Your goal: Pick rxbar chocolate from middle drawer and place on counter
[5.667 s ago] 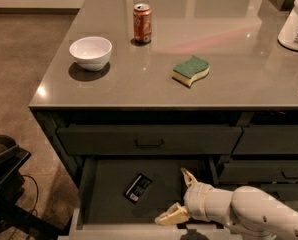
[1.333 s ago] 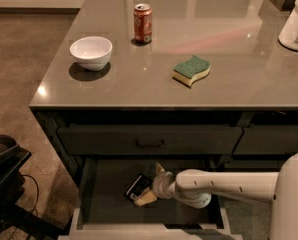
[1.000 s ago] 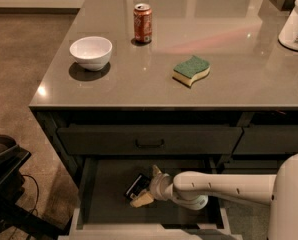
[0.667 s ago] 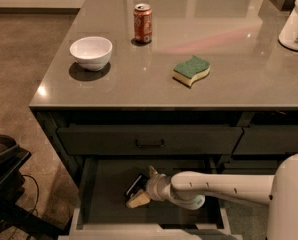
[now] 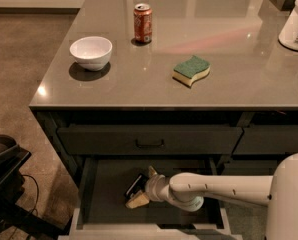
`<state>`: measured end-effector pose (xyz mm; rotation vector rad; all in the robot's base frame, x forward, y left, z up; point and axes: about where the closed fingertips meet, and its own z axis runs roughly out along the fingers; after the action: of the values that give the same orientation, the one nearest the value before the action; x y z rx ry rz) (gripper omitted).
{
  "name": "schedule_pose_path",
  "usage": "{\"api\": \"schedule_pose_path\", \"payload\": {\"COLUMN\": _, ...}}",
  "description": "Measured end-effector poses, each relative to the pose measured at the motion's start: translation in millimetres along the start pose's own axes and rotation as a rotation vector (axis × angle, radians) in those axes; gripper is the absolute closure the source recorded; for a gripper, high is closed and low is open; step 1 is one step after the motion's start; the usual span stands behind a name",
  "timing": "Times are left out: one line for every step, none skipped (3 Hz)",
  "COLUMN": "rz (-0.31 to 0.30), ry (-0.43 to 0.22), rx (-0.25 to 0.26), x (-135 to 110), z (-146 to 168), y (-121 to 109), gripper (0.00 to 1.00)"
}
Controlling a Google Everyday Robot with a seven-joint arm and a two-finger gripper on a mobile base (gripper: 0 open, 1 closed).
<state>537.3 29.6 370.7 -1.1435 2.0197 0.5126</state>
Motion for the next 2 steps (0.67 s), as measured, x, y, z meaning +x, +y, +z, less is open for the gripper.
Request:
{"api": "schedule_pose_path", "payload": {"rz": -0.006, "ry": 0.013, "rx": 0.008, "x": 5.7, "z": 6.7, "y": -0.6, "gripper": 0.00}}
{"api": "schedule_pose_path", "payload": {"rz": -0.028, "ry": 0.015, "rx": 0.023, "x": 11.0, "z": 14.0, "y": -2.0, "gripper": 0.00}}
